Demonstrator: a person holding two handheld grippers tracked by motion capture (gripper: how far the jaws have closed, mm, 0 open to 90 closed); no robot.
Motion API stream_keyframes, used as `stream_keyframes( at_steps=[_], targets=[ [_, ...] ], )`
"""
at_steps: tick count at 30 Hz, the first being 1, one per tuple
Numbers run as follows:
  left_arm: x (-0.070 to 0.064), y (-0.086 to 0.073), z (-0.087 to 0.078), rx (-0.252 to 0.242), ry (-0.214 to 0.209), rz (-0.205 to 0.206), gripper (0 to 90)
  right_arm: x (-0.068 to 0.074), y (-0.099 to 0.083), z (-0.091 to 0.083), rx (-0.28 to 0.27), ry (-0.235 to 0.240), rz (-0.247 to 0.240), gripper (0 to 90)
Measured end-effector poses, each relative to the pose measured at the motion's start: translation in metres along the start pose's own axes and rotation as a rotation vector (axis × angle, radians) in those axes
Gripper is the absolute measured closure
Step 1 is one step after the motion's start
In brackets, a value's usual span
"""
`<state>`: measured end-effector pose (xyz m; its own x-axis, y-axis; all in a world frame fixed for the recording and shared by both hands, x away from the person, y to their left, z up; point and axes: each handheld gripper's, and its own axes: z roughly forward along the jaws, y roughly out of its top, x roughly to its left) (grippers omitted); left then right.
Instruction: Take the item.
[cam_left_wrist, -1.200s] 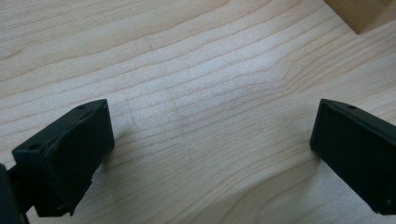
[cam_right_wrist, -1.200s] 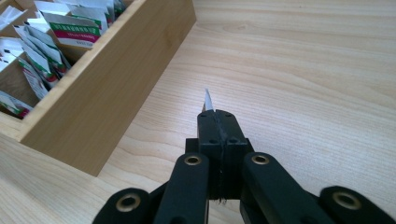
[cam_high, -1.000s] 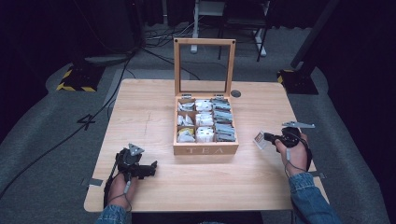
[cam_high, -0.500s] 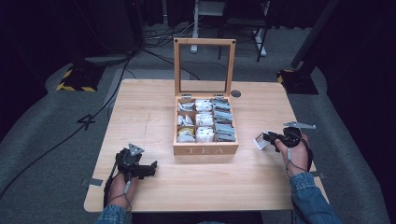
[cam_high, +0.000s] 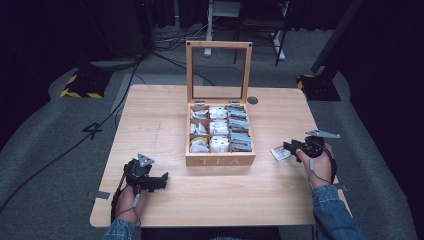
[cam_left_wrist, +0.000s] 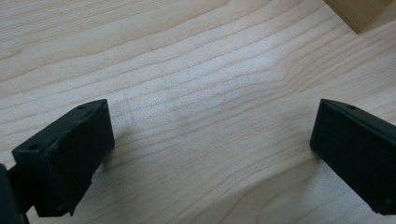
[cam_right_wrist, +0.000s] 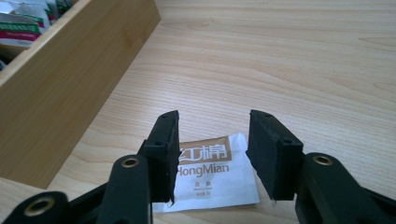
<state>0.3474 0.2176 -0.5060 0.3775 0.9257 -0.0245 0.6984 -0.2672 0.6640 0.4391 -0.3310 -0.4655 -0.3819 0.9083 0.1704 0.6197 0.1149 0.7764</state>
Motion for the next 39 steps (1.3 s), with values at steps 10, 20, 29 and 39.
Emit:
stream_keyframes(
  at_steps=[10,20,29,39],
  targets=[
    [0.0,-0.001,-0.001,-0.002,0.004,-0.004,0.0,0.013,0.003,-0.019,-0.062,0.114,-0.05,50.3],
    [0.0,-0.001,-0.001,0.0,0.003,-0.006,0.0,0.04,-0.001,-0.04,-0.076,0.2,-0.117,48.9],
    [0.0,0.0,0.0,0.0,0.001,0.001,0.0,0.061,-0.008,-0.05,-0.076,0.241,-0.187,45.4],
    [0.0,0.0,0.0,-0.001,0.001,-0.004,0.0,0.082,-0.029,-0.049,-0.03,0.284,-0.268,39.5]
  ],
)
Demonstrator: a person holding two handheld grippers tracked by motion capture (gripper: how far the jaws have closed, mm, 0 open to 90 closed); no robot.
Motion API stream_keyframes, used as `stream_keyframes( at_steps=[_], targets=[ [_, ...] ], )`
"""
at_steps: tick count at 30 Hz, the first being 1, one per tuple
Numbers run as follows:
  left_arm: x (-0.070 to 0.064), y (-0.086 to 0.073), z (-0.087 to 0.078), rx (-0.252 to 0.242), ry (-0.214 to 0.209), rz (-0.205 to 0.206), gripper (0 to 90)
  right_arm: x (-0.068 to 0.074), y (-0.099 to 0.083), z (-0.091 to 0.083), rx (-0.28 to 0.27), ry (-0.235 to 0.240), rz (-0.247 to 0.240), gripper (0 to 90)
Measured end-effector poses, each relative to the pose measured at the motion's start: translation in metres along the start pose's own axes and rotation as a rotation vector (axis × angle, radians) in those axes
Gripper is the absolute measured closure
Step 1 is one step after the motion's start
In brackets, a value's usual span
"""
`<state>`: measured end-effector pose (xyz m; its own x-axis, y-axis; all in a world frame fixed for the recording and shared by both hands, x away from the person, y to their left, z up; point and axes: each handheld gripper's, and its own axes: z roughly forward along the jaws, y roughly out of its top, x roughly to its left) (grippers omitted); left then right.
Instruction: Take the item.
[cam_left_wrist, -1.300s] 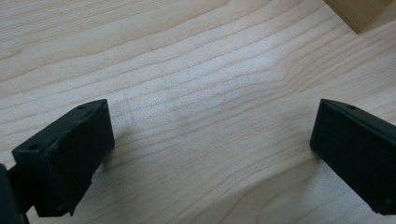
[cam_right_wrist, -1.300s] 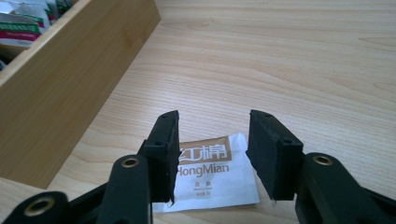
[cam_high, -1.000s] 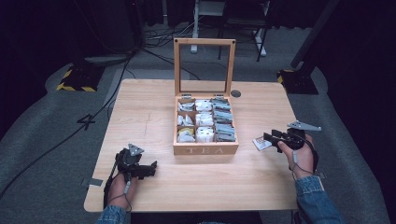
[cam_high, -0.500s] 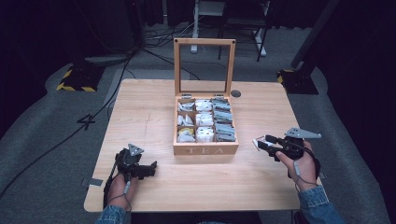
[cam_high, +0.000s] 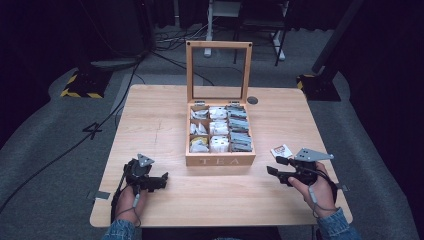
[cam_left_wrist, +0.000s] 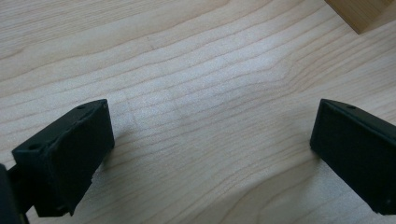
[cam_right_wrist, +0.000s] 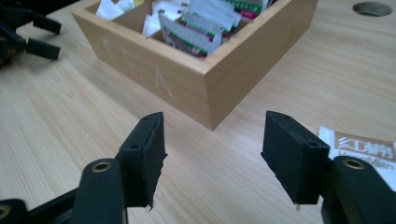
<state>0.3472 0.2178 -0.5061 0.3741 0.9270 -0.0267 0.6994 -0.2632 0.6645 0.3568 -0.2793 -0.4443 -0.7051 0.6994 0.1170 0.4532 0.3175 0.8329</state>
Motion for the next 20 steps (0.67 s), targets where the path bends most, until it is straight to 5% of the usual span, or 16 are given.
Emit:
stream_keyframes(
  at_steps=[14,20],
  targets=[
    [0.0,0.0,0.0,0.0,0.0,0.0,0.0,0.008,-0.034,0.029,0.182,0.018,-0.065,36.2],
    [0.0,0.001,0.0,0.001,-0.002,-0.001,0.0,0.012,-0.041,0.039,0.216,-0.011,-0.112,22.2]
  ],
)
